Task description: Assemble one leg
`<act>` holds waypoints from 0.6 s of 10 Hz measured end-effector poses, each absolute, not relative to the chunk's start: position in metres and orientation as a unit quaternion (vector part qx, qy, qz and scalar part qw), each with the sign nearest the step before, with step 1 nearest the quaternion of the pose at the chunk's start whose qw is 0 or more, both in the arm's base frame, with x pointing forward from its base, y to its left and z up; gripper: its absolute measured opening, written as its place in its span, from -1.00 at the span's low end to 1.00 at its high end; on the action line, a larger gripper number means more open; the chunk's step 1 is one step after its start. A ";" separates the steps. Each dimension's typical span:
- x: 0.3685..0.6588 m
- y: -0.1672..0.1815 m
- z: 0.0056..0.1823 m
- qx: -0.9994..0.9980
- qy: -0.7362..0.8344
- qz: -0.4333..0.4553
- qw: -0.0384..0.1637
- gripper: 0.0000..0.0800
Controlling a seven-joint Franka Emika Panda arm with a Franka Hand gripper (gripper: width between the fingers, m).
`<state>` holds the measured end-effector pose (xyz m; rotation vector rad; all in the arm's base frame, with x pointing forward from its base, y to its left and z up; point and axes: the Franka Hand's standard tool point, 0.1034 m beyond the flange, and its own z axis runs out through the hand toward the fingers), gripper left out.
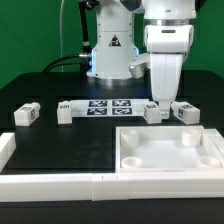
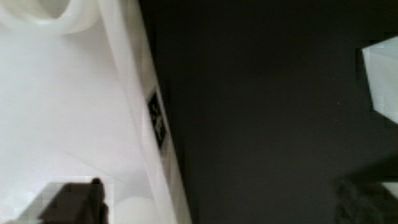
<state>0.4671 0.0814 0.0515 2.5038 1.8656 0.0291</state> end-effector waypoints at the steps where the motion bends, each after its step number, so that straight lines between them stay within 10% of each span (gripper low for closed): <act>1: 0.467 0.082 0.051 0.837 0.547 0.010 0.007 0.62; 6: 0.443 0.098 0.047 0.972 0.232 0.035 -0.019 0.62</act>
Offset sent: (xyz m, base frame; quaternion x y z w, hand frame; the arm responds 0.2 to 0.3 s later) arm -0.0235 0.0077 0.0020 -0.0431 0.0410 0.3717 0.9264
